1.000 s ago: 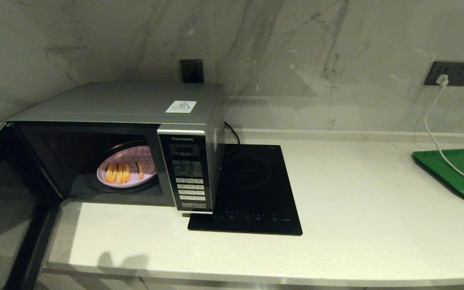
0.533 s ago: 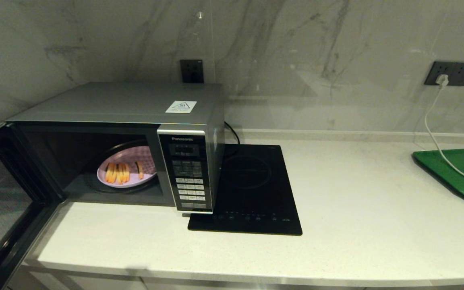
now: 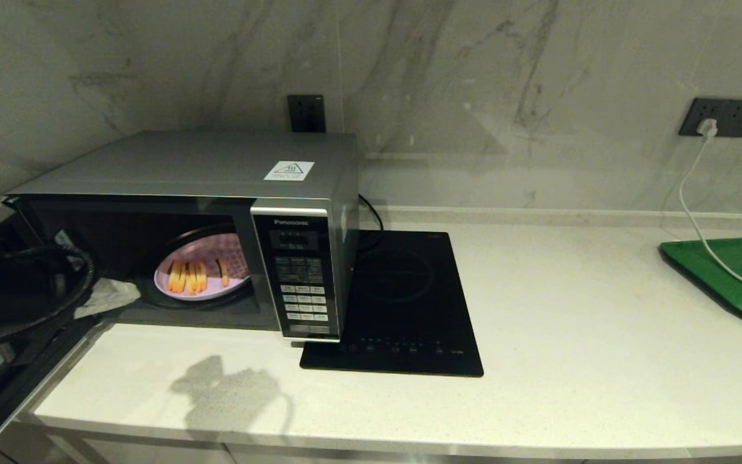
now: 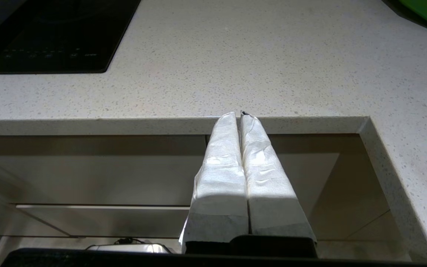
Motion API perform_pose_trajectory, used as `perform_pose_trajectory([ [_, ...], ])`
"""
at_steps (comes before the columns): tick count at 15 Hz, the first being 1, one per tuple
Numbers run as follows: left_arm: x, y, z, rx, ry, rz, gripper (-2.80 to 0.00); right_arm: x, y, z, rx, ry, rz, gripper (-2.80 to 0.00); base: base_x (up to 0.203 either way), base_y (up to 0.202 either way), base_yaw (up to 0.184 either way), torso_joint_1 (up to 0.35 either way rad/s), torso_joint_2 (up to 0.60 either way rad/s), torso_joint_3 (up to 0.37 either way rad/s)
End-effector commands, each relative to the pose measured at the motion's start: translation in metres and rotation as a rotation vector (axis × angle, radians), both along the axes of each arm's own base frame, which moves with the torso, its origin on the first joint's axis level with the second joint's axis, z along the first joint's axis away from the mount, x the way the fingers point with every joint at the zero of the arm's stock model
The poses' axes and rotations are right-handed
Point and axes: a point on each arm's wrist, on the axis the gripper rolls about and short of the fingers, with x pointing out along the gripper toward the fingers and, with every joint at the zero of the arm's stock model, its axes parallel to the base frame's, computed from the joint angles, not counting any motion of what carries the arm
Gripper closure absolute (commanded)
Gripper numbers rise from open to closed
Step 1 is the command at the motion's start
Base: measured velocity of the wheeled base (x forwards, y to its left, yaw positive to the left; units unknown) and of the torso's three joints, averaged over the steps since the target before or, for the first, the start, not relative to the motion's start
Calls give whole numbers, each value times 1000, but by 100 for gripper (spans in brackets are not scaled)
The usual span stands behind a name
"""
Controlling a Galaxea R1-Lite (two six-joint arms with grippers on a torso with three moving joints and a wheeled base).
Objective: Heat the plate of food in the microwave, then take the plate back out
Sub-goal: Take the plate out of the microwave
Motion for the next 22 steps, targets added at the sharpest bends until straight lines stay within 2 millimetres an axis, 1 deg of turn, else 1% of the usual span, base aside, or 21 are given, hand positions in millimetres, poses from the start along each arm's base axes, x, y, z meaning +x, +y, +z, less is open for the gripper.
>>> perform_pose_trajectory([
  [1, 52, -1, -41, -116, 110, 170, -280, 0, 0, 0, 0, 2, 0, 0, 0, 0, 0, 0, 0, 0],
  [3, 70, 23, -53, -157, 112, 318, -280, 0, 0, 0, 0, 2, 0, 0, 0, 0, 0, 0, 0, 0],
  [4, 77, 31, -58, -177, 102, 359, -280, 0, 0, 0, 0, 1, 0, 0, 0, 0, 0, 0, 0, 0],
  [5, 81, 32, -64, -185, 100, 374, -280, 0, 0, 0, 0, 1, 0, 0, 0, 0, 0, 0, 0, 0],
  [7, 89, 33, -65, -236, 44, 405, -280, 0, 0, 0, 0, 1, 0, 0, 0, 0, 0, 0, 0, 0],
  [11, 95, 24, -74, -242, 76, 382, -280, 0, 0, 0, 0, 2, 0, 0, 0, 0, 0, 0, 0, 0],
  [17, 114, 22, -108, -239, 177, 407, -280, 0, 0, 0, 0, 1, 0, 0, 0, 0, 0, 0, 0, 0],
  [20, 129, 22, -128, -232, 194, 411, -280, 0, 0, 0, 0, 1, 0, 0, 0, 0, 0, 0, 0, 0],
  [22, 135, 22, -133, -233, 184, 407, -280, 0, 0, 0, 0, 1, 0, 0, 0, 0, 0, 0, 0, 0],
])
